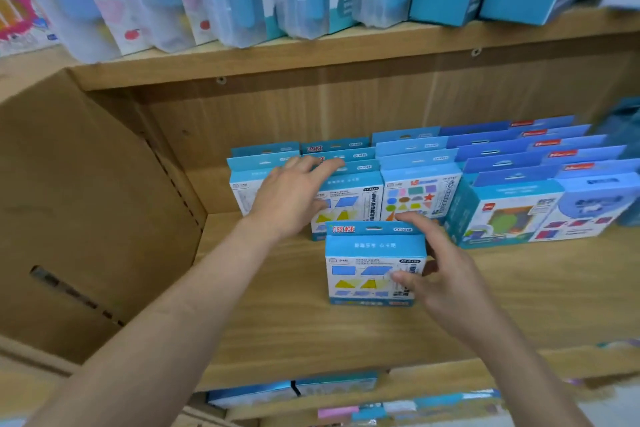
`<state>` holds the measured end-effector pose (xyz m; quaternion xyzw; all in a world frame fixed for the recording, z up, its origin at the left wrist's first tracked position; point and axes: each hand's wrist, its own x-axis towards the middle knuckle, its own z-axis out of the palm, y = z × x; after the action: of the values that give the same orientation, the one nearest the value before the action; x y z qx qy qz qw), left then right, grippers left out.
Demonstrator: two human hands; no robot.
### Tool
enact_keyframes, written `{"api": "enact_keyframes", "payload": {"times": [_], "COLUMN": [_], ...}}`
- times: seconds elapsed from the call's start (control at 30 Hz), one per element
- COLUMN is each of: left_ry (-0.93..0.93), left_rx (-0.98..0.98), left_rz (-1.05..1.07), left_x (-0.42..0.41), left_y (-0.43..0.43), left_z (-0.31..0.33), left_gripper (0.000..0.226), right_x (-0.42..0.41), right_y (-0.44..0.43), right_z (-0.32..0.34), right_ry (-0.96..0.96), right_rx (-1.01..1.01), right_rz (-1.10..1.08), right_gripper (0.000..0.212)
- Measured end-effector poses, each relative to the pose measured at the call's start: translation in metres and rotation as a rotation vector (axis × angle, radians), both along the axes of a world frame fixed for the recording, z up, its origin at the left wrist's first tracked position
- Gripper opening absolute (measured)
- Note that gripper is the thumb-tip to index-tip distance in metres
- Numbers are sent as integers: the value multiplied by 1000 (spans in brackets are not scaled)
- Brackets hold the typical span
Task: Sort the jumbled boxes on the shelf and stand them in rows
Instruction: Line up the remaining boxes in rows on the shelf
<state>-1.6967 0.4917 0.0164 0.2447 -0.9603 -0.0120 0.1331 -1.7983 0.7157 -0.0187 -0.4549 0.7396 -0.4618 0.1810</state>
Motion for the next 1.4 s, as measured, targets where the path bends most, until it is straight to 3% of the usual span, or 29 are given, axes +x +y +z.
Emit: {"api": "enact_keyframes", "payload": {"times": [0.23, 0.3, 0.37, 0.43, 0.5, 0.57, 0.87, 1.23, 1.4], "left_ry": [-24, 70, 270, 446, 473, 429, 527, 271, 561], "left_rx": [-22, 14, 151, 419, 662, 727, 451, 296, 188], "left_rz": [-55, -79, -29, 33, 33, 63, 315, 290, 420], "left_x": [5, 16, 31, 44, 50, 46, 20, 33, 70], "left_y": [-3, -5, -2, 9, 26, 38, 48, 35, -11], "left_z": [-1, 1, 1, -2, -14, -34, -64, -40, -14], "left_gripper": [69, 70, 72, 73, 71, 73, 63, 73, 81], "right_x": [-17, -21, -25, -27, -28, -29, -30, -28, -28], "right_y": [-18, -26, -35, -44, -50, -54, -71, -89, -95], "right_z": [-1, 0, 1, 1, 2, 1, 6, 22, 23], "right_ry": [73, 114, 138, 164, 208, 271, 789, 951, 1010], "right_rx": [26, 36, 51, 71, 96, 97, 135, 329, 311], "right_rz": [33, 52, 72, 75, 68, 53, -124, 74, 35], "right_gripper": [71, 70, 69, 69, 70, 70, 73, 96, 94]}}
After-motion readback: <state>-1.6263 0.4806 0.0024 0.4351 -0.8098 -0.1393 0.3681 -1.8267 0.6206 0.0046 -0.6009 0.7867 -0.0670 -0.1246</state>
